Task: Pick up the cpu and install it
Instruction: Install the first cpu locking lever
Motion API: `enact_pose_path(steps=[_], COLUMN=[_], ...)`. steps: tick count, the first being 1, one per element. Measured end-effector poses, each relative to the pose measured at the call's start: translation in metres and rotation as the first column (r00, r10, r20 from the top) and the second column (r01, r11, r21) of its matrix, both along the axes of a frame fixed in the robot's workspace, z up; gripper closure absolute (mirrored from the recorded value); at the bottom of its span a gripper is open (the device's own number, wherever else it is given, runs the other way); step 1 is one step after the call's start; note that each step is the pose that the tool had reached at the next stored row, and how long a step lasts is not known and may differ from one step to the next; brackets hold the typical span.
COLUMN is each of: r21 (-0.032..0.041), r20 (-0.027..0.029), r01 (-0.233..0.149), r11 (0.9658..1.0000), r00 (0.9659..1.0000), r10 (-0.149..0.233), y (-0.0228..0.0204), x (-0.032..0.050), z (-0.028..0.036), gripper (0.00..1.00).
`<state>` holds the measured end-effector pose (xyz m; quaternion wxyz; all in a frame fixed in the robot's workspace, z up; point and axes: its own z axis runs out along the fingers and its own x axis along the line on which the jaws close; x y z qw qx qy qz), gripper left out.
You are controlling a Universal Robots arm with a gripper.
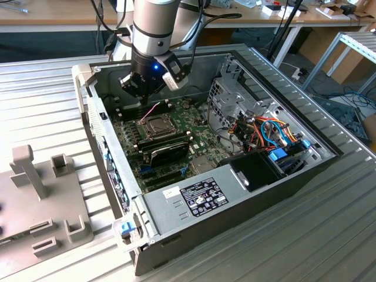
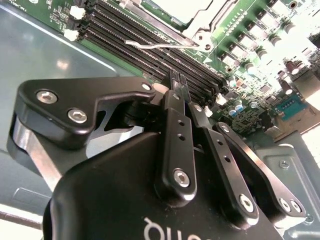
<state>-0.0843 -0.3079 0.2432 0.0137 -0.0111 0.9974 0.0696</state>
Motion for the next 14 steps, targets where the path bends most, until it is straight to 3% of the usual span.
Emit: enact_pose_path(steps=[4, 7, 9, 14], r21=[0.0001, -0.0005, -0.0009, -0.0007], r20=[0.0001, 0.0037, 0.0068, 0.0069], r01=[-0.075, -0.13, -0.148, -0.151], r11=[0.9972, 0.9915, 0.989, 0.9885], r00=[0.9972, 0.9915, 0.989, 0.9885], r10=[0.075, 0.13, 0.148, 0.151], y=[0.0, -0.0002, -0.0006, -0.0028], x=[0.0001, -0.0001, 0.0001, 0.0004], z=[-0.0005, -0.0012, -0.0018, -0.0034], gripper=[0.89, 0.89, 0.89, 0.89])
